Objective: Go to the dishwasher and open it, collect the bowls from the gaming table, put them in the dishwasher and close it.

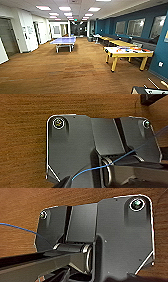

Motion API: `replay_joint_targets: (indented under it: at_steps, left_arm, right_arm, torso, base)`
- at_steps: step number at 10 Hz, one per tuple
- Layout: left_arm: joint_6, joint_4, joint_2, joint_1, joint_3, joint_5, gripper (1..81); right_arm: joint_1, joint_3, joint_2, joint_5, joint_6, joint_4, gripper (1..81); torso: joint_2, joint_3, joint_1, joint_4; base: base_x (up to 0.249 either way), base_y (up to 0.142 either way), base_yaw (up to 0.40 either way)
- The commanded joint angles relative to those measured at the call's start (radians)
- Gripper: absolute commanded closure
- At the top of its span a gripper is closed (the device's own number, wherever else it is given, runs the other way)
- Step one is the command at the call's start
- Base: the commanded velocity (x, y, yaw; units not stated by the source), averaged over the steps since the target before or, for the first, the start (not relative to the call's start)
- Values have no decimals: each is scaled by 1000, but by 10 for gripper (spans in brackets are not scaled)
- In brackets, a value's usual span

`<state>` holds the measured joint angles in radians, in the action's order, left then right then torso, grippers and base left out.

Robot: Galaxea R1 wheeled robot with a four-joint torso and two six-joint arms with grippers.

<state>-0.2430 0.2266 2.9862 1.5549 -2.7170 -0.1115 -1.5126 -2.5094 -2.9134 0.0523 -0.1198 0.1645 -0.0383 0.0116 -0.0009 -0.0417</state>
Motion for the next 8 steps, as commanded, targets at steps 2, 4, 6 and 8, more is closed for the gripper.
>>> replay_joint_targets:
  at_steps: [2, 4, 6, 8]
  left_arm:
    - [-1, -3, -4, -52, 0, 41, 10]
    - [-1, -3, 2, -52, 0, 41, 10]
    - [1, -1, 4, -52, 0, 41, 10]
    - [2, -1, 1, -52, 0, 41, 10]
  right_arm:
    - [59, 3, 6, 51, -3, -2, 10]
    - [60, -5, 6, 52, -3, -2, 10]
    - [59, -15, 3, 52, -1, 1, 10]
    - [59, -38, -12, 52, -1, 0, 10]
  torso:
    - [0, 0, 1, 0]
    - [0, 0, 1, 0]
    - [0, 0, 1, 0]
    - [0, 0, 1, 0]
  base:
    - [231, 0, 0]
    - [231, 0, 0]
    - [231, 0, 0]
    - [232, 0, 0]
